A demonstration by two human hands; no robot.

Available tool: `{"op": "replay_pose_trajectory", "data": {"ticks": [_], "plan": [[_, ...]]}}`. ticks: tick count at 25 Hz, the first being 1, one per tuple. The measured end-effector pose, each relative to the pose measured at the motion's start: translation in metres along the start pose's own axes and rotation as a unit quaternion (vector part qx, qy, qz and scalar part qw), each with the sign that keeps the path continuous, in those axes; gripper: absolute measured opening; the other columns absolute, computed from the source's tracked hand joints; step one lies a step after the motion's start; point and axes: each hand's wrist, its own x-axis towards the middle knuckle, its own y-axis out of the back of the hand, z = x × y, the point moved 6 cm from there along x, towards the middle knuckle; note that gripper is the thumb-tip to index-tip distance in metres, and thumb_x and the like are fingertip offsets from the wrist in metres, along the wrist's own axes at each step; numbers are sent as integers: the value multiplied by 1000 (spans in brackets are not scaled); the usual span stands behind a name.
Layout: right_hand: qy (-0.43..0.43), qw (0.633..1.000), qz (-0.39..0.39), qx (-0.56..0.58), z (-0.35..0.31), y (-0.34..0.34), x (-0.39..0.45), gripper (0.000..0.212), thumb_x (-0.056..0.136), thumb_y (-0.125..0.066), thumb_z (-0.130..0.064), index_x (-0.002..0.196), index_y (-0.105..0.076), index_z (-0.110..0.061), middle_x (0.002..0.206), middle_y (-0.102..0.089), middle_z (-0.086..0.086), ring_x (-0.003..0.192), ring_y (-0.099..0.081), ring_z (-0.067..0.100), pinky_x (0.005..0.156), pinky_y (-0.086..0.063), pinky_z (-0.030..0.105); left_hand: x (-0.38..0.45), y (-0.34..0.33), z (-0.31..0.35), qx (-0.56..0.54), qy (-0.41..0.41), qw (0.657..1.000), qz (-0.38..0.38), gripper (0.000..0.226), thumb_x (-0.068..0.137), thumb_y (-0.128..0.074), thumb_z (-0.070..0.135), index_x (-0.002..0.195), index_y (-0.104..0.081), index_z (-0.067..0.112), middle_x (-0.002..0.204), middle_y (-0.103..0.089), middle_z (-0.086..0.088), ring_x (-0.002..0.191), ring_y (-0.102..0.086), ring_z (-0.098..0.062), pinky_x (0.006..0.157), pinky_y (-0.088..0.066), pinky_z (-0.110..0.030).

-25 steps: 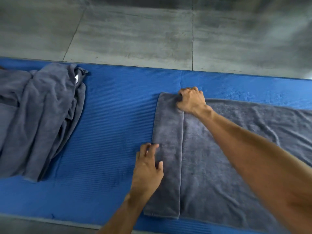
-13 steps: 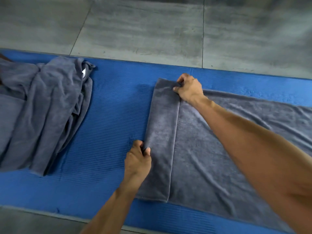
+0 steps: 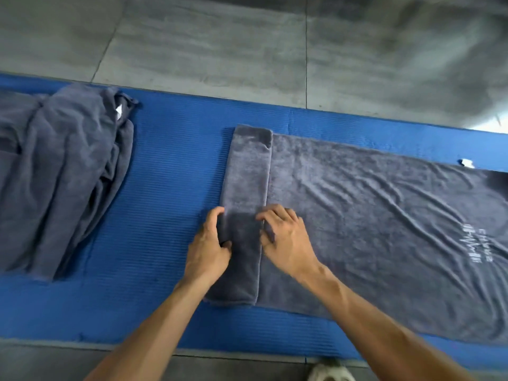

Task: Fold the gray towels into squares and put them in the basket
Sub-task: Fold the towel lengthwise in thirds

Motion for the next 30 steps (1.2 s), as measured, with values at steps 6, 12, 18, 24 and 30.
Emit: {"op": "replay_pose_trajectory", "data": {"ticks": [6,12,18,24,30], "plan": [[16,992,-120,32,-12,35,-76,28,89,-57,-22,117,-61,-23,123,-59,-9,98,-59,14,83,-43,24,-11,-3,-6,12,9,998,-61,48,85,-62,10,123,-46,35,113,-61,-1,92,-59,-25,83,-50,-37],[52,971,-233,16,-40,23,-52,28,90,-59,-21,117,-61,-23,115,-67,-7,99,-61,11,90,-49,31,-21,-2,-17,-59,24,997,-52,74,83,-68,16,141,-27,36,117,-62,-3,99,-61,-25,83,-49,-35],[-8,975,-217,49,-37,13,36,22,91,-60,-15,112,-66,-15,101,-69,-1,83,-58,9,83,-48,23,-24,-7,-28,-74,74,994,13,49,86,-62,19,127,-38,26,103,-65,0,96,-65,-24,81,-48,-31],[9,997,-67,-38,-18,4,131,16,88,-56,-13,98,-68,-12,99,-72,11,90,-67,34,75,-54,37,-19,-8,-26,-20,67,996,51,34,87,-64,17,109,-38,25,84,-56,6,79,-57,-15,74,-47,-31],[-81,992,-91,-37,35,13,214,34,85,-52,-3,117,-63,-9,127,-55,16,117,-56,29,101,-42,29,-26,-9,-20,-6,47,997,66,24,90,-60,12,99,-41,23,80,-49,11,78,-53,-14,70,-39,-28]]}}
